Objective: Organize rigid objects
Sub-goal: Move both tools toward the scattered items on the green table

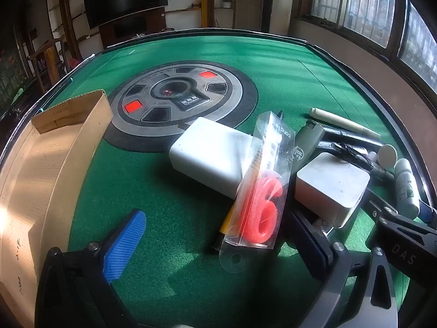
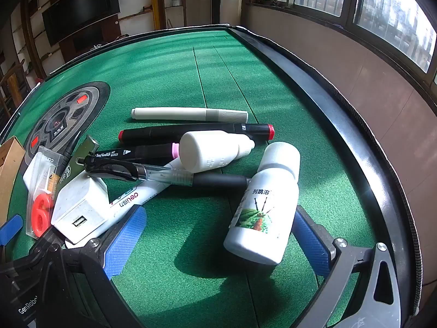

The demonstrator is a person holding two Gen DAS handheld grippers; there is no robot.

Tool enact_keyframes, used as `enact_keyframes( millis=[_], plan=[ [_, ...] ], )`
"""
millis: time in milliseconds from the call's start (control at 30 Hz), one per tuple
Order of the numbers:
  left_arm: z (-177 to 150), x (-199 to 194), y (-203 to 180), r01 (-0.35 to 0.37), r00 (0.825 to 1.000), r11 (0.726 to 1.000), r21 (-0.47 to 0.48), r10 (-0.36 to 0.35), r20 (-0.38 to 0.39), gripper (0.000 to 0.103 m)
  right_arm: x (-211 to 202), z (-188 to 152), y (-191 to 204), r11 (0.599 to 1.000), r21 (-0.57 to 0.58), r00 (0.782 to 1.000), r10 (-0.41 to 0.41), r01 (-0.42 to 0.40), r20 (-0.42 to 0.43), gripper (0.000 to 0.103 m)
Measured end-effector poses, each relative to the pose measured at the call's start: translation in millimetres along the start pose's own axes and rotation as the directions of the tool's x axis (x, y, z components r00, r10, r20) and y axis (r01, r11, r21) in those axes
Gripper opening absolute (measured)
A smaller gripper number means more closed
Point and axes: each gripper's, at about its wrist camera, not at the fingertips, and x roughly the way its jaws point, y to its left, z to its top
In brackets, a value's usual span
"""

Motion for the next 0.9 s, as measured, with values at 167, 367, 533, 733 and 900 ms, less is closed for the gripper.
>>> enact_keyframes(
  millis=[167,367,533,733,900],
  plan=[
    [-2,-4,1,0.012,1.0,1.0,0.018,-0.012,-0.017,0.102,0,0,0,1.0,0.001,1.0,0.001,-0.001,-0.001,0.103],
    [-17,-23,35,0.069,0.997,0.996,0.056,-0.066,-0.042,0.102,0,0,0,1.0,0.001,1.0,0.001,-0.001,0.0,0.103],
    [-18,-19,35,0.041,0.998,0.998,0.051,-0.039,-0.041,0.102,0,0,0,1.0,0.0,1.0,0.0,0.0,0.001,0.103],
    [-16,-14,36,0.033,0.999,0.998,0.047,-0.031,-0.033,0.102,0,0,-1,1.0,0.0,1.0,0.0,0.0,0.0,0.103],
    [-18,-15,36,0.033,0.999,0.998,0.045,-0.031,-0.028,0.102,1,0,-1,1.0,0.003,1.0,0.001,-0.001,0.001,0.103]
  ],
)
